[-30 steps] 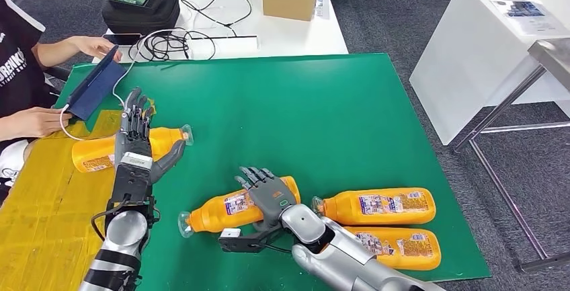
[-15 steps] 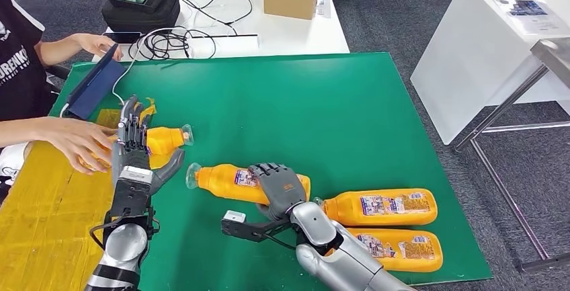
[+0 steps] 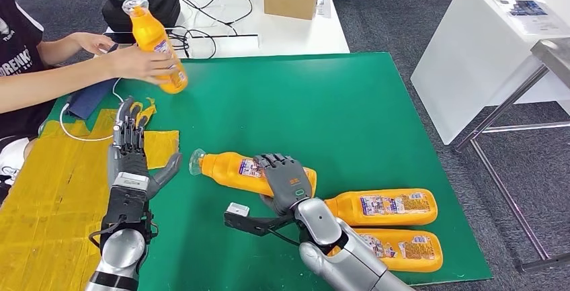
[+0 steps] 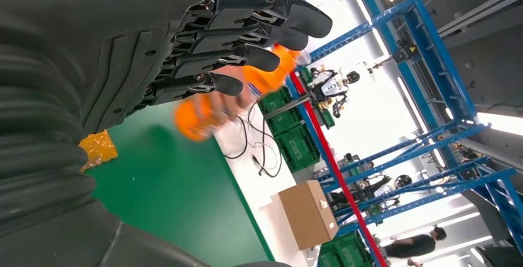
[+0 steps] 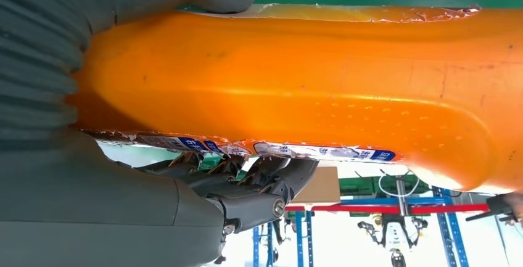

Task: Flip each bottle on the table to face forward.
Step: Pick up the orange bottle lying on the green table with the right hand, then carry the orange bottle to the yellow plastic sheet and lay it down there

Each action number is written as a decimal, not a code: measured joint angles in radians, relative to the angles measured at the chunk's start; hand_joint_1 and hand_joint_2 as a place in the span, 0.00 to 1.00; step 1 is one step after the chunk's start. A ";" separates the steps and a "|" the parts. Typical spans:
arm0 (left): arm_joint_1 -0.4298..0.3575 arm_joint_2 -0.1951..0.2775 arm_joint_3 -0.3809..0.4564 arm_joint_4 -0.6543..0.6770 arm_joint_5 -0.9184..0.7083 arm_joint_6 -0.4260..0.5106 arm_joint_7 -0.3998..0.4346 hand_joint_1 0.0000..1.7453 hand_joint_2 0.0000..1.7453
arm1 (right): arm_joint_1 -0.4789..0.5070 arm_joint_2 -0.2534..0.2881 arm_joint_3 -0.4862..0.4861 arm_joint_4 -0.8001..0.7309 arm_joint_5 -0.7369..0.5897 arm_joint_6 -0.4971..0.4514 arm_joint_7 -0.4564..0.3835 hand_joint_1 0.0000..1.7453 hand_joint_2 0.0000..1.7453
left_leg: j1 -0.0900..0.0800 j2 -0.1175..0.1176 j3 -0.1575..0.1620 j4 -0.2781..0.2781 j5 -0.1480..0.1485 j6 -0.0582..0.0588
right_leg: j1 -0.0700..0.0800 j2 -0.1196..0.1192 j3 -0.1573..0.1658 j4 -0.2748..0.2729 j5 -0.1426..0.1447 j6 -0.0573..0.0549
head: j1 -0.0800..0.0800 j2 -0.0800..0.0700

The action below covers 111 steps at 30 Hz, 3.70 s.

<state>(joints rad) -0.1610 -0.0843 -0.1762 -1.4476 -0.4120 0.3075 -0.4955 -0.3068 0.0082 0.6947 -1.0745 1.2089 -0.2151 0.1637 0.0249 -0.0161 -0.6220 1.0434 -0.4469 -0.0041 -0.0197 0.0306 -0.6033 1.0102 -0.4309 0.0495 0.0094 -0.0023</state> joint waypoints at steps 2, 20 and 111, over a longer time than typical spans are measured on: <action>0.001 0.000 0.000 -0.003 0.000 0.000 0.000 0.00 1.00 | 0.001 0.000 -0.001 -0.002 0.000 0.000 0.000 1.00 1.00 | 0.000 0.000 0.000 0.000 0.000 0.000 | 0.000 0.000 0.000 0.000 0.000 0.000 | 0.000 0.000; 0.015 0.003 -0.077 -0.023 0.054 -0.079 -0.012 0.00 1.00 | 0.179 0.104 -0.198 -0.257 -0.572 -0.233 -0.491 1.00 1.00 | 0.000 0.000 -0.002 0.000 0.000 -0.001 | 0.000 0.000 -0.003 0.000 0.000 0.000 | 0.000 0.000; -0.311 0.264 -0.129 0.611 -1.002 0.088 0.443 1.00 1.00 | 0.245 -0.411 -0.253 -0.469 -0.157 0.128 -0.291 0.00 1.00 | -0.003 -0.001 -0.004 0.001 0.002 0.001 | -0.003 0.000 -0.004 0.000 0.003 0.003 | 0.000 0.000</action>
<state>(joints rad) -0.4725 0.1794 -0.3050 -0.8361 -1.4141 0.3952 -0.0527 -0.0617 -0.4029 0.4418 -1.5438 1.0524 -0.0869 -0.1271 0.0217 -0.0167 -0.6260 1.0442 -0.4452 -0.0034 -0.0230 0.0302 -0.6069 1.0100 -0.4284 0.0524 0.0095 -0.0023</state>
